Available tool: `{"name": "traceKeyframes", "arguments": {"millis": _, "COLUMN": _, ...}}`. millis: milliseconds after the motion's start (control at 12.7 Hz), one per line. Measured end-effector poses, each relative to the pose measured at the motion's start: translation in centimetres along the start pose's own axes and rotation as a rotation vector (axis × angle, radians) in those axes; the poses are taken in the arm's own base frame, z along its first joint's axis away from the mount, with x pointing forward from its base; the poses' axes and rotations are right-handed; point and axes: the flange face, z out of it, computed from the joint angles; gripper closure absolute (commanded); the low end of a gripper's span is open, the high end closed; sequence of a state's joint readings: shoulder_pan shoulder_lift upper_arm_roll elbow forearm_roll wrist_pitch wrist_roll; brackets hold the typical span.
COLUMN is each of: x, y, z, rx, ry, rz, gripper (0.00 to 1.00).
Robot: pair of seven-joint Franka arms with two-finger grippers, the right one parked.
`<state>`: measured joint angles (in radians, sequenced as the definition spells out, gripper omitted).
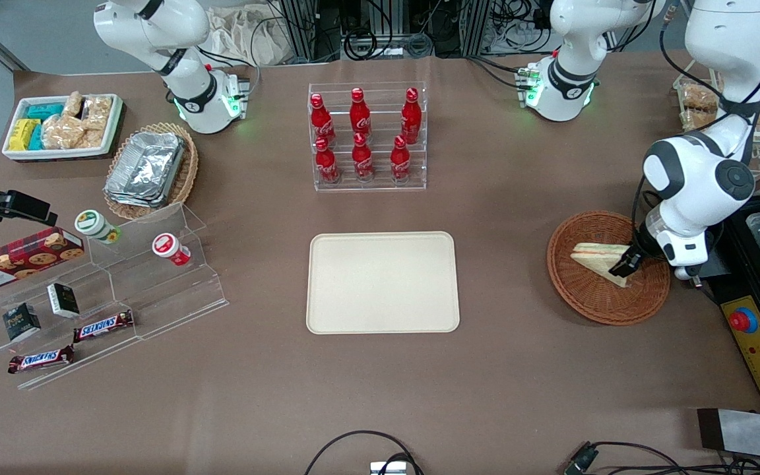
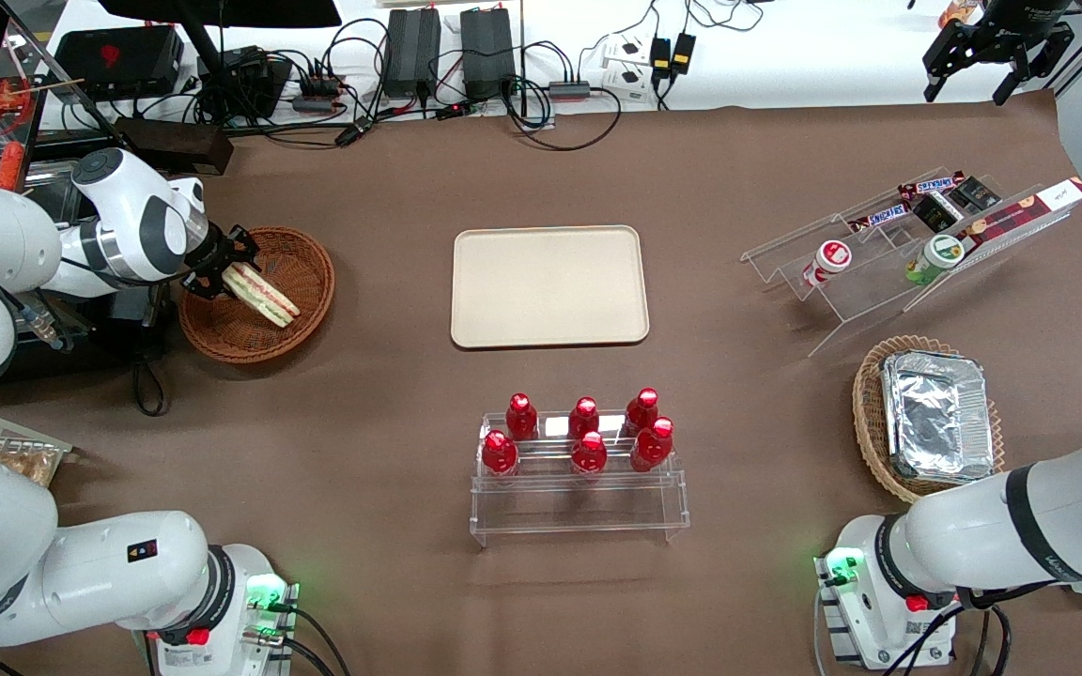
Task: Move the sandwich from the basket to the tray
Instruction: 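Lower the open left gripper around the sandwich and close it, then lift the sandwich with the left gripper and carry it over the tray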
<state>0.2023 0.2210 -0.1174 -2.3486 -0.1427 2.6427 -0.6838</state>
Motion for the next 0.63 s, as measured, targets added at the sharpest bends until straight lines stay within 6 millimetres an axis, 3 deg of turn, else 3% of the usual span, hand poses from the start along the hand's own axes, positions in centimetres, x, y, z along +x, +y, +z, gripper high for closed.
{"name": "traceKeyframes", "arguments": {"millis": 631, "x": -0.41, "y": 0.89, "z": -0.90, "rx": -0.003, "ry": 0.000, "rz": 0.066, "gripper": 0.82}}
